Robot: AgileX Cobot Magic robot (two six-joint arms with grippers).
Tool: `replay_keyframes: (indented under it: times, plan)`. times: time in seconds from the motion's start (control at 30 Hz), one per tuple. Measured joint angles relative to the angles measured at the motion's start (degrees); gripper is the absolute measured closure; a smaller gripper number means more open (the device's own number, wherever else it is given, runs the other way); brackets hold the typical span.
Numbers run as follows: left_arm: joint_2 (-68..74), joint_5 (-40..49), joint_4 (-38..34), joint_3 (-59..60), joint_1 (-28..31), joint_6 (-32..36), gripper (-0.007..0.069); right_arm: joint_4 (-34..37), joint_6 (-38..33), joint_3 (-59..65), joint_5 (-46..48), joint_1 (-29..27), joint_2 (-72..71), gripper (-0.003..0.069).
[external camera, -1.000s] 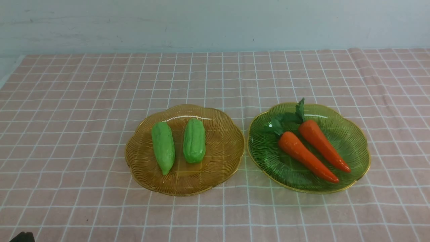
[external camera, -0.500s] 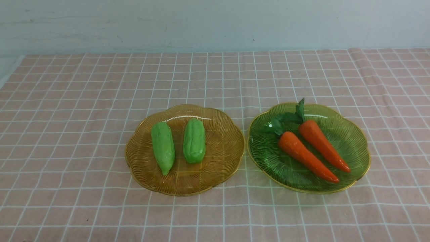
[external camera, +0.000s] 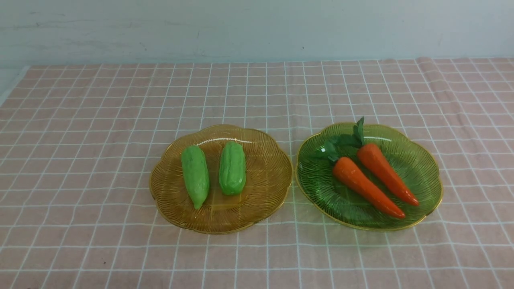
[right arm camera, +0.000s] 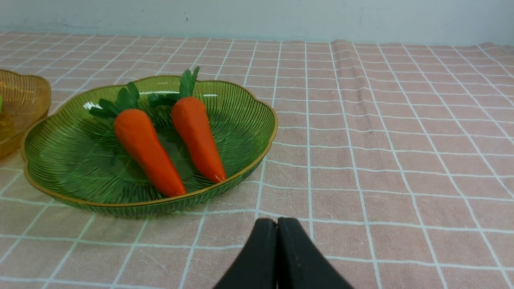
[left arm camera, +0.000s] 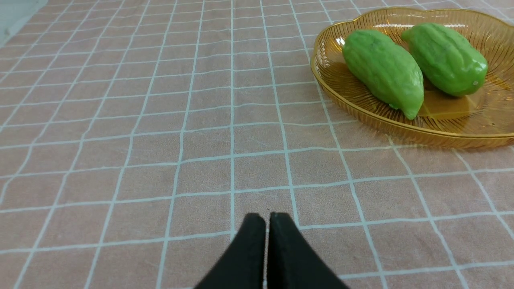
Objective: Put different types of vegetables on the plate.
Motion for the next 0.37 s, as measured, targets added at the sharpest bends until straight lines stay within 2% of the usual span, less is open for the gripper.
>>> replay_keyframes:
  times: [0.37]
  plan:
    - [0.0,0.0,0.0,0.0,0.0,0.37,0.0628,0.0,-0.13,0.0,0.0,0.0,0.0,0.0675]
